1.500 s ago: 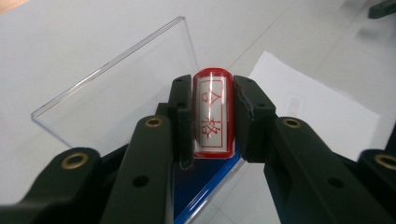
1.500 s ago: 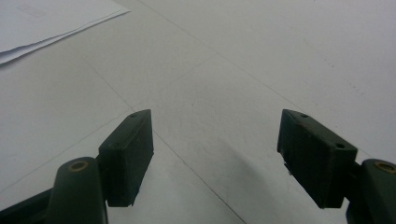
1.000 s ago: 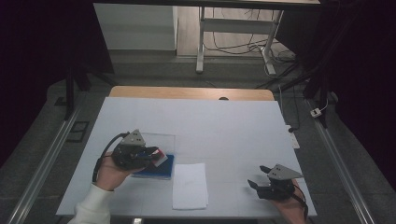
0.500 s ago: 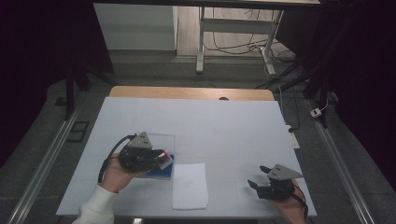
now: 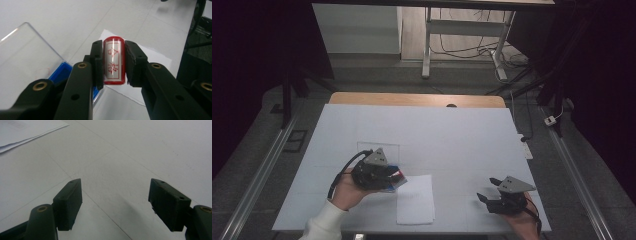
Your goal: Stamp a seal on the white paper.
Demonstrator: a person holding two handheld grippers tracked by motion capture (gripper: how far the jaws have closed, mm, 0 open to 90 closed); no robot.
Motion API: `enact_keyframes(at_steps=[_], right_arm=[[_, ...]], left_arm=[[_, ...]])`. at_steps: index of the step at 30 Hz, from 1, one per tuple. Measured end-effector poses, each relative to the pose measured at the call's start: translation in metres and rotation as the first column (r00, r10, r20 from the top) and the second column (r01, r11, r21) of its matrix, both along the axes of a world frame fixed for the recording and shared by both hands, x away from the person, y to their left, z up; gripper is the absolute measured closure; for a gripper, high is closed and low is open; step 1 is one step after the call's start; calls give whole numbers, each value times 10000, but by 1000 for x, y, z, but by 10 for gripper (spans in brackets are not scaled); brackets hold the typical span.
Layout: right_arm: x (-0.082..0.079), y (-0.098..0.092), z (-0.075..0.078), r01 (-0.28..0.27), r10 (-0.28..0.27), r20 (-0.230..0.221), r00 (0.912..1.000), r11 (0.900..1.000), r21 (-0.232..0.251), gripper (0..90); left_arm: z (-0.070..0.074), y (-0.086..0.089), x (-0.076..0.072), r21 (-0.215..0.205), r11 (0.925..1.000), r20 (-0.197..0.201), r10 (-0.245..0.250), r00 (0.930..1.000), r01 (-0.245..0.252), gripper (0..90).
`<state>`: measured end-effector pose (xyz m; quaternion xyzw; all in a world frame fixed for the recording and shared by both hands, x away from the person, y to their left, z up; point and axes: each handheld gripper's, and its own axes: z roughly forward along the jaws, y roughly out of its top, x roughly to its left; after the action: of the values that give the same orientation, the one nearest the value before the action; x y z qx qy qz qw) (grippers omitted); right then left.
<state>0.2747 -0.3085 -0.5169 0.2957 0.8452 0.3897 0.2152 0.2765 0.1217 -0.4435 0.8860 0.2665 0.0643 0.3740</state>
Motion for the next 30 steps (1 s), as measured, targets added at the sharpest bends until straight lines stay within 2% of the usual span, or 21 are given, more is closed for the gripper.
enact_keyframes(at_steps=[2,5,8,19,30], right_arm=[[0,-1,0,-51,51,-23,10000,10000,44,269],[0,-1,0,-47,47,-14,10000,10000,33,269],[0,0,0,-30,30,7,10000,10000,-22,269],[0,0,-1,-45,45,-20,10000,10000,-24,269],[0,0,0,-32,32,-8,10000,10000,-32,270]], left_arm=[[-2,-4,0,39,9999,-54,-93,9999,94,702],[-5,-9,0,-154,9995,-234,-291,9993,288,702],[-6,-14,-1,-86,9993,-255,-370,9990,368,702],[-15,-31,-2,452,9967,-222,-662,9976,672,702],[-25,-44,-1,918,9923,-348,-804,9962,833,702]])
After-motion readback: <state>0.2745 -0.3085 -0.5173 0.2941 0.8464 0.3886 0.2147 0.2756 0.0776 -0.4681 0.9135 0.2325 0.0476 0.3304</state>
